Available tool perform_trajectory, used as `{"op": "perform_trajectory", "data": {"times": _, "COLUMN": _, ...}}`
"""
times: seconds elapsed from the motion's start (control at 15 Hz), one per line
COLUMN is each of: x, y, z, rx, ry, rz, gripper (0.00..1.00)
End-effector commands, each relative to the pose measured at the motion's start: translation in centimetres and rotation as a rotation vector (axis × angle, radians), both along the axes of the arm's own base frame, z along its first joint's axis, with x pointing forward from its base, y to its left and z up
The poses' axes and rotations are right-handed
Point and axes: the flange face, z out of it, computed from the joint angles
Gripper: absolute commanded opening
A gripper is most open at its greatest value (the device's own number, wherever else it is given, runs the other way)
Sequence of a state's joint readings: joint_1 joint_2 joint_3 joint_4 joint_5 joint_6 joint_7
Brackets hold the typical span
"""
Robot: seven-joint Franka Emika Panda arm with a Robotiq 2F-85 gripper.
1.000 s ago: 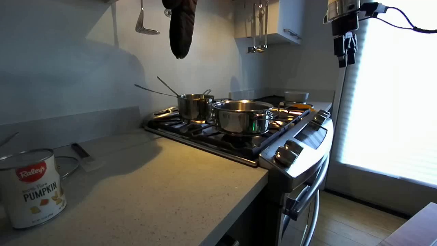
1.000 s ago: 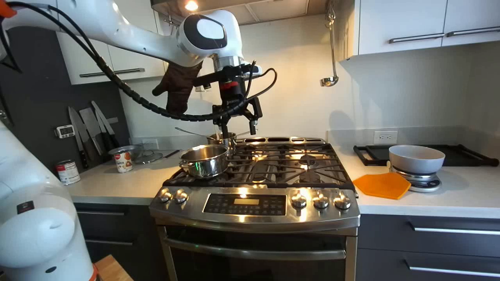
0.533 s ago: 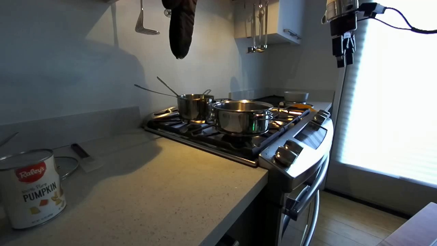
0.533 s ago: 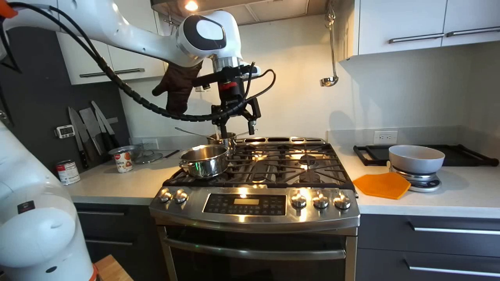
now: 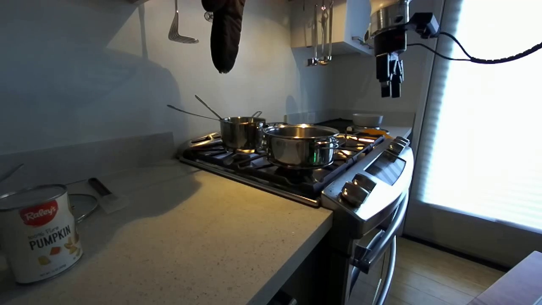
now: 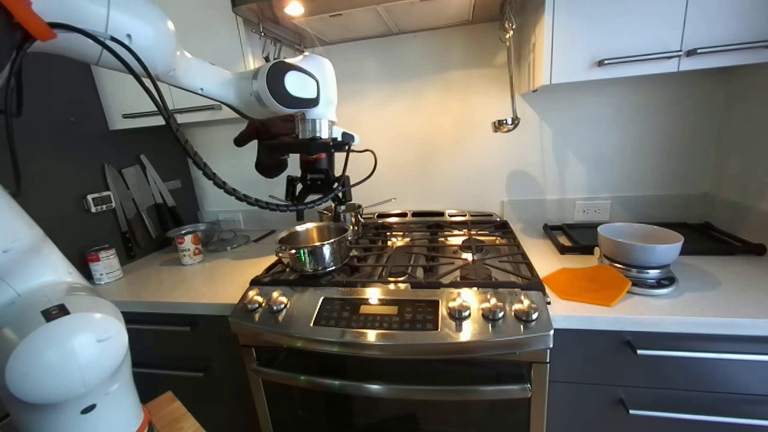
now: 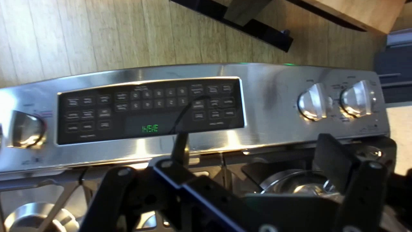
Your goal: Move the pot to the right-front stove plate
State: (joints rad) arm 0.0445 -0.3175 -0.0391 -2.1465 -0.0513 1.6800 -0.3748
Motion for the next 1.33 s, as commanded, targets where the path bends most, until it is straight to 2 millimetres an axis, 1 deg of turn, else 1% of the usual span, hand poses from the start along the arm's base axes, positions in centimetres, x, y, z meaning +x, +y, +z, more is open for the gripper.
{"op": "perform_trajectory", "data": {"times": 0.0, "x": 0.5, "y": 3.4, "z": -2.5, "rx": 0.088, "ry": -0.028, "rz": -0.068, "gripper": 1.00}}
{"op": "perform_trajectory", "data": {"times": 0.2, "x": 2.5, "y": 5.3, "z": -4.1, "rx": 0.142, "ry": -0.110, "rz": -0.164, "gripper": 1.00}}
{"op": "perform_trajectory", "data": {"times": 0.33, "x": 4.1, "y": 5.9, "z": -4.8, "rx": 0.161, "ry": -0.180, "rz": -0.219, "gripper": 1.00}}
{"op": "perform_trajectory", "data": {"times": 0.47, "x": 5.5, "y": 6.4, "z": -5.2, "rx": 0.154, "ry": -0.274, "rz": -0.250, "gripper": 1.00}}
{"op": "perform_trajectory", "data": {"times": 0.53, "x": 6.1, "y": 6.8, "z": -5.5, "rx": 0.136, "ry": -0.290, "rz": -0.219, "gripper": 1.00}}
{"op": "perform_trajectory", "data": {"times": 0.6, "x": 5.5, "y": 6.3, "z": -4.7, "rx": 0.144, "ry": -0.260, "rz": -0.210, "gripper": 1.00}}
{"op": "perform_trajectory", "data": {"times": 0.8, "x": 6.2, "y": 6.8, "z": -5.5, "rx": 0.145, "ry": -0.276, "rz": -0.207, "gripper": 1.00}}
{"op": "perform_trajectory", "data": {"times": 1.13, "x": 6.2, "y": 6.8, "z": -5.4, "rx": 0.145, "ry": -0.278, "rz": -0.207, "gripper": 1.00}}
{"op": "perform_trajectory", "data": {"times": 1.27, "x": 6.6, "y": 7.3, "z": -5.9, "rx": 0.155, "ry": -0.272, "rz": -0.224, "gripper": 1.00}}
